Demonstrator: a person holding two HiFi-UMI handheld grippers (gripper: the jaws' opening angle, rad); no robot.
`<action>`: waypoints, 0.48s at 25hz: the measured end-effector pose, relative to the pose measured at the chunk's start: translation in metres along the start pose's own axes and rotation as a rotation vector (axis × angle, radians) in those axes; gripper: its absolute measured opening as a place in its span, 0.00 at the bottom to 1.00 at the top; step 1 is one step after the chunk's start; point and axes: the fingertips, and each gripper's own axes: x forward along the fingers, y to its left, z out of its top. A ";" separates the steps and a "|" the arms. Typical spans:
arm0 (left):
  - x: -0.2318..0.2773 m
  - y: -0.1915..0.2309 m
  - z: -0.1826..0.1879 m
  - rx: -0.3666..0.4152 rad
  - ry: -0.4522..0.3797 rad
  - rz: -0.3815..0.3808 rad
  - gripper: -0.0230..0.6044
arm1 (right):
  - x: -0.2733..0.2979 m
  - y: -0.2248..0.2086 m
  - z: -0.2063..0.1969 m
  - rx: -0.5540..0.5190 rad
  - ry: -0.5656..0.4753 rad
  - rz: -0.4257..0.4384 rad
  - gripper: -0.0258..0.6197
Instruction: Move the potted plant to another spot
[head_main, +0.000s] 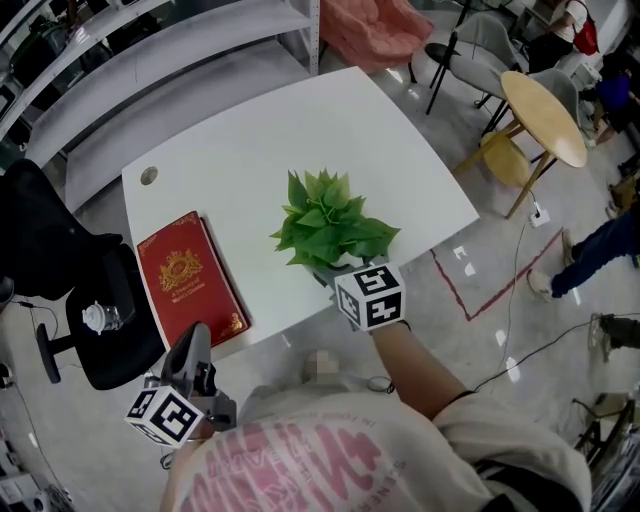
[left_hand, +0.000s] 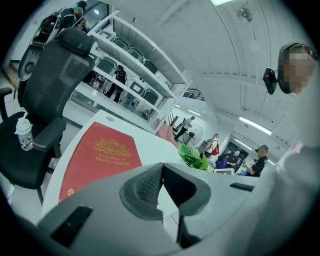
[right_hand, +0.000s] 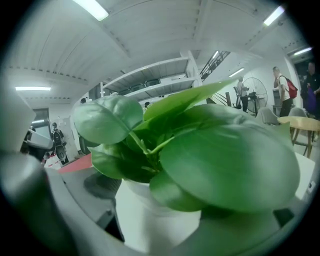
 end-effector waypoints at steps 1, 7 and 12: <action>-0.001 0.000 0.004 -0.001 -0.004 -0.003 0.04 | 0.000 0.003 0.003 0.001 0.003 0.006 0.81; 0.002 -0.009 0.002 -0.001 -0.015 -0.018 0.04 | -0.011 0.009 -0.002 0.021 0.024 0.049 0.81; 0.003 0.000 0.011 -0.025 -0.071 -0.039 0.04 | -0.014 0.019 0.008 0.003 0.011 0.065 0.80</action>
